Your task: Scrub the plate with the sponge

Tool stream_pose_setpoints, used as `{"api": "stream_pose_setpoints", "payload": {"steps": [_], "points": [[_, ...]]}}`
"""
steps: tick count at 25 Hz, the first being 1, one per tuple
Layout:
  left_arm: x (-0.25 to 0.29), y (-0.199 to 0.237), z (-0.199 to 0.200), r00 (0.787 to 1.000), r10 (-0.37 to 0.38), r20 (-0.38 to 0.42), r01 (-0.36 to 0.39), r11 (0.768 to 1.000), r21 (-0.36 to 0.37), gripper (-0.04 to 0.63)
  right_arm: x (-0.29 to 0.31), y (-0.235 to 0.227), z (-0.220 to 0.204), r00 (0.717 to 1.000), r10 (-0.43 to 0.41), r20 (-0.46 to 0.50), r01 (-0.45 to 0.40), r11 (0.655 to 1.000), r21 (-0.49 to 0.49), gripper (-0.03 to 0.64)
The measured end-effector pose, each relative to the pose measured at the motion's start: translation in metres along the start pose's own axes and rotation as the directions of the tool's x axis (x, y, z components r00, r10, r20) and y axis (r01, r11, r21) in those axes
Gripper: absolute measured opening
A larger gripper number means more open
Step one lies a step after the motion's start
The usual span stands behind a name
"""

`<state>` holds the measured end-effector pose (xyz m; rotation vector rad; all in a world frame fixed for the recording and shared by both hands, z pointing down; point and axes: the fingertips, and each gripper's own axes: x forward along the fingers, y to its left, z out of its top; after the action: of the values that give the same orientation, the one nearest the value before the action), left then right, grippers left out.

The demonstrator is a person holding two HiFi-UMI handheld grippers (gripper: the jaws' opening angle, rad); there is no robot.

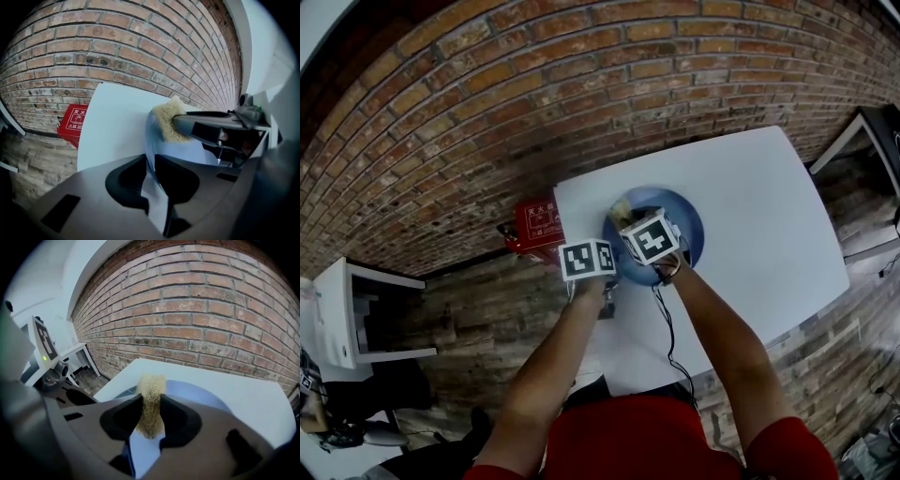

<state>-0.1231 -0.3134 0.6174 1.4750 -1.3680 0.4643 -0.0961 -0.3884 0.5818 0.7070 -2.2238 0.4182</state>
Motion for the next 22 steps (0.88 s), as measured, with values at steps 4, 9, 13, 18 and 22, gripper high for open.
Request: {"api": "stream_pose_setpoints", "payload": {"steps": [4,9,13,18,22], "points": [[0.000,0.000,0.001,0.999,0.025,0.021,-0.025,1.000,-0.003,0.061,0.006,-0.003,-0.008,0.999,0.001,-0.034,-0.001,1.000,-0.007,0.120],[0.000,0.003,0.002,0.998,0.047,0.029,-0.046,0.999,-0.008,0.058,-0.003,-0.036,-0.018,0.995,-0.082,-0.061,0.082,0.997,-0.009,0.120],[0.000,0.003,0.002,0.998,0.058,0.037,-0.058,0.998,-0.010,0.057,-0.019,-0.072,-0.032,0.984,-0.160,-0.082,0.162,0.986,0.027,0.120],[0.000,0.003,0.002,0.997,0.063,0.043,-0.062,0.998,-0.017,0.057,-0.030,-0.101,-0.040,0.970,-0.232,-0.070,0.236,0.970,0.052,0.120],[0.000,0.003,0.002,0.997,0.060,0.046,-0.059,0.998,-0.024,0.055,-0.034,-0.074,-0.027,0.983,-0.180,-0.038,0.183,0.980,0.078,0.120]]}}
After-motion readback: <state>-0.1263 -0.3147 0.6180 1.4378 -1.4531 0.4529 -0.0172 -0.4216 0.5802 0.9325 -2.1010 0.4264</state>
